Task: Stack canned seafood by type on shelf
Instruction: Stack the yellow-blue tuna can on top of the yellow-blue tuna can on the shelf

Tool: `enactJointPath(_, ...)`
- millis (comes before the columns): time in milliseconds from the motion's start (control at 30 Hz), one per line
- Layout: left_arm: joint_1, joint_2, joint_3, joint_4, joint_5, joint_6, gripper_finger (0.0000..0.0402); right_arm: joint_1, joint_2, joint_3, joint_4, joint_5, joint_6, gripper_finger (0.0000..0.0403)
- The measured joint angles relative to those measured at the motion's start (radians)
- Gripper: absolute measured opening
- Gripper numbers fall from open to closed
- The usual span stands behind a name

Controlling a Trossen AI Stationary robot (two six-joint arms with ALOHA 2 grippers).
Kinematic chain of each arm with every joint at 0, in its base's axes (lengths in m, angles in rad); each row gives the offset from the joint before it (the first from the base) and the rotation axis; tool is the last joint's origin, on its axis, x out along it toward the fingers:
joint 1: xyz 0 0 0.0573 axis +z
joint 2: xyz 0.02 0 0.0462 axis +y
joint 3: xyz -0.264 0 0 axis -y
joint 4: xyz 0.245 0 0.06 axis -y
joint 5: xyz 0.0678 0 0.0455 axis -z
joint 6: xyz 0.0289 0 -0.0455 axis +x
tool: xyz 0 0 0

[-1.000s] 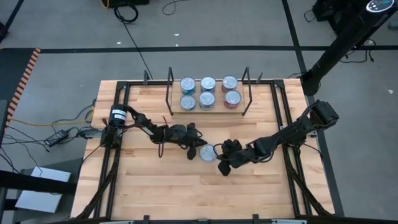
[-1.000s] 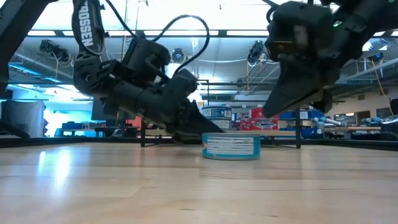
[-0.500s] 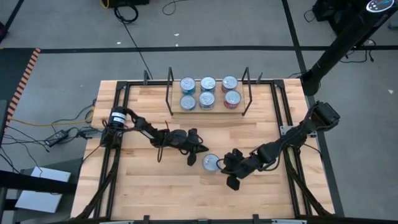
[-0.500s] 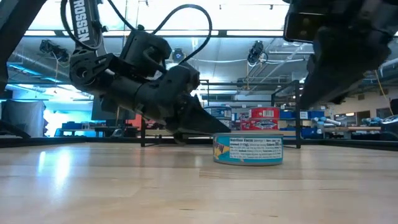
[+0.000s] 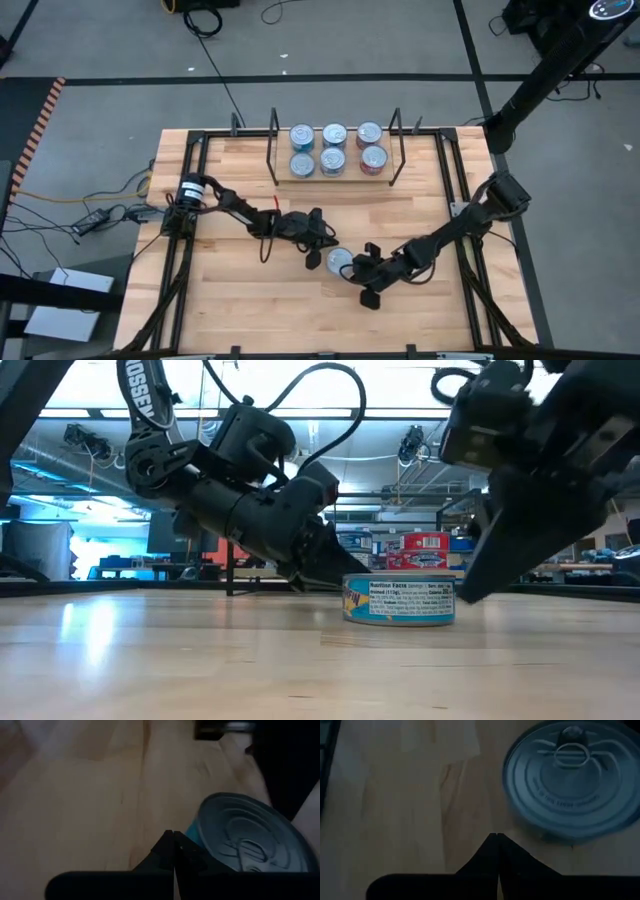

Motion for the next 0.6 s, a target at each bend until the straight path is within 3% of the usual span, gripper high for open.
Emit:
enactJointPath(267,-0.009,0.0,0.0,-0.005,-0.004,0.004,0.0003,-0.042,0.035,0.0,0.055,0.006,-0.003,0.0009)
enactJointPath(600,-0.007,0.0,0.0,-0.03,-0.004,0.012,0.0003,-0.084,-0.037,0.0,0.097,0.008,0.001,0.0009)
